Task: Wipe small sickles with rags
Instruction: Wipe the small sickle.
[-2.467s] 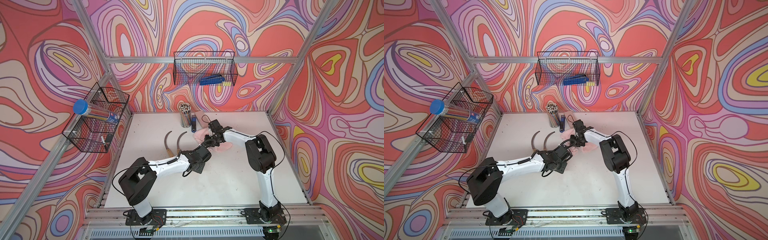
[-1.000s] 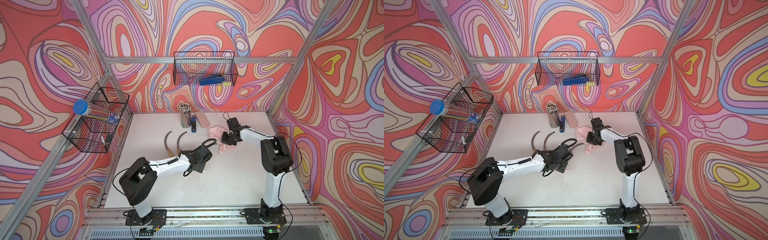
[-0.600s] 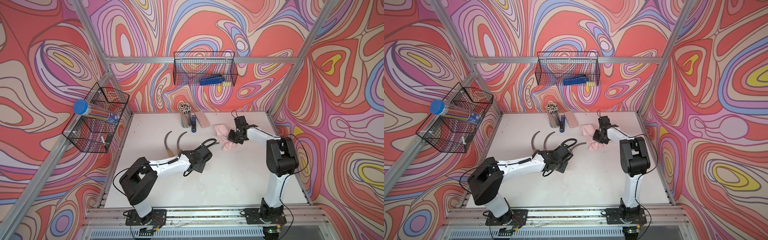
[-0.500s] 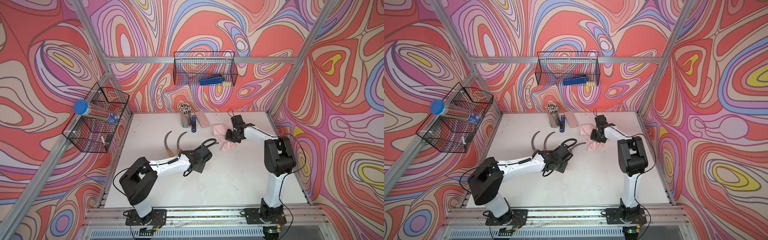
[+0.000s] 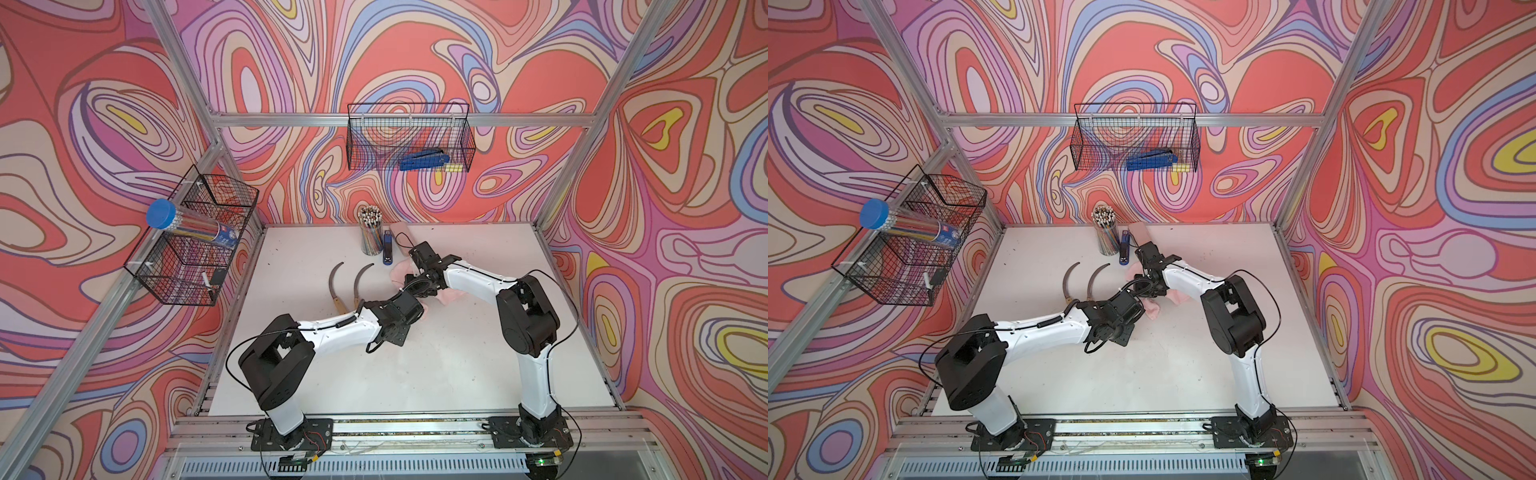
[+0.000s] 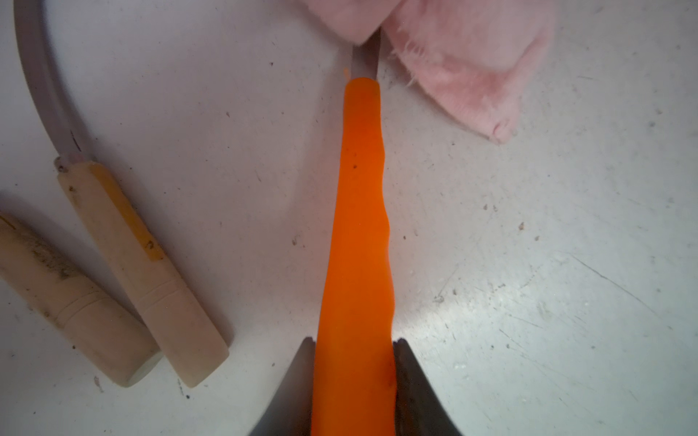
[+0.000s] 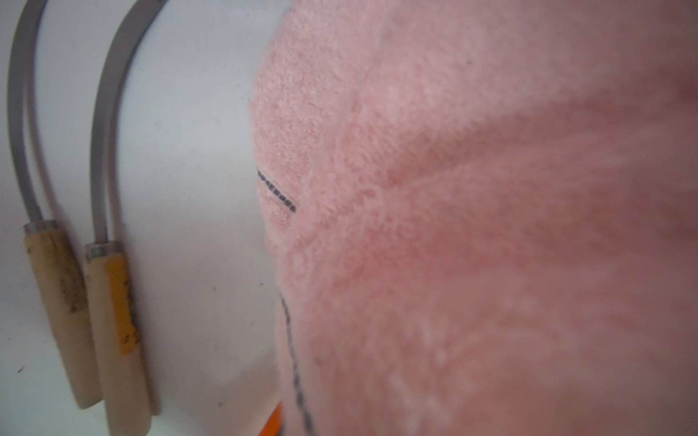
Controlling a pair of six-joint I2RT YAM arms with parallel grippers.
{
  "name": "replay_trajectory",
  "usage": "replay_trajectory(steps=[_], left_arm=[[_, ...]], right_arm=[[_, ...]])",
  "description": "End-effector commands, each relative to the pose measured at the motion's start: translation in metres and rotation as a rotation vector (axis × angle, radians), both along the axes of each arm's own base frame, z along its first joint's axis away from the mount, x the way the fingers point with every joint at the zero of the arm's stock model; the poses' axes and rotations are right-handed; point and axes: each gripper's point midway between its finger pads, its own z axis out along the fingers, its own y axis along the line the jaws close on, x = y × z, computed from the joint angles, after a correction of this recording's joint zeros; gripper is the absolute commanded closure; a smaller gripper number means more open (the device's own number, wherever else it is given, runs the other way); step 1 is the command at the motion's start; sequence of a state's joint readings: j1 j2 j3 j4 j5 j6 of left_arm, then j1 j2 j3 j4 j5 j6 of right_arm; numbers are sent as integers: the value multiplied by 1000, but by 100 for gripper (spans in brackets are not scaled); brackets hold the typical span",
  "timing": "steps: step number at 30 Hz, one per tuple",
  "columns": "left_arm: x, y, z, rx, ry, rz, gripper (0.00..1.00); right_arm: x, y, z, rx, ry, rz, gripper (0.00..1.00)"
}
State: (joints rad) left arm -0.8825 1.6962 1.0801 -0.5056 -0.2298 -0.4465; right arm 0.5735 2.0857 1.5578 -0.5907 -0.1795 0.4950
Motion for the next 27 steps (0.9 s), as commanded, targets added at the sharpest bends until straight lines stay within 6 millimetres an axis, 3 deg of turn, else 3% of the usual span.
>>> replay_trajectory(steps=[1, 3, 8, 11, 14, 21, 24, 27], left_arm=[[1, 9, 0, 35, 5, 27, 100], [1, 9, -1, 38, 3, 26, 100], [1, 10, -2, 46, 2, 29, 100], [2, 11, -2, 47, 3, 32, 100], [2, 10, -2, 44, 5, 31, 100], [1, 11, -2, 46, 7, 32, 100], [2, 11, -2, 47, 5, 32, 100], [2, 11, -2, 45, 5, 32, 100]], right_arm=[[-16, 36, 6, 129, 49, 55, 100], [-19, 36, 4, 135, 60, 44, 100], [-8, 5, -24, 39, 91, -48, 100], [3, -24, -46, 56, 152, -128, 100], [19, -65, -60, 10, 156, -217, 100], [50, -163, -51, -77, 90, -415, 100], [57, -189, -50, -103, 76, -472, 100], [60, -200, -48, -164, 58, -484, 100]])
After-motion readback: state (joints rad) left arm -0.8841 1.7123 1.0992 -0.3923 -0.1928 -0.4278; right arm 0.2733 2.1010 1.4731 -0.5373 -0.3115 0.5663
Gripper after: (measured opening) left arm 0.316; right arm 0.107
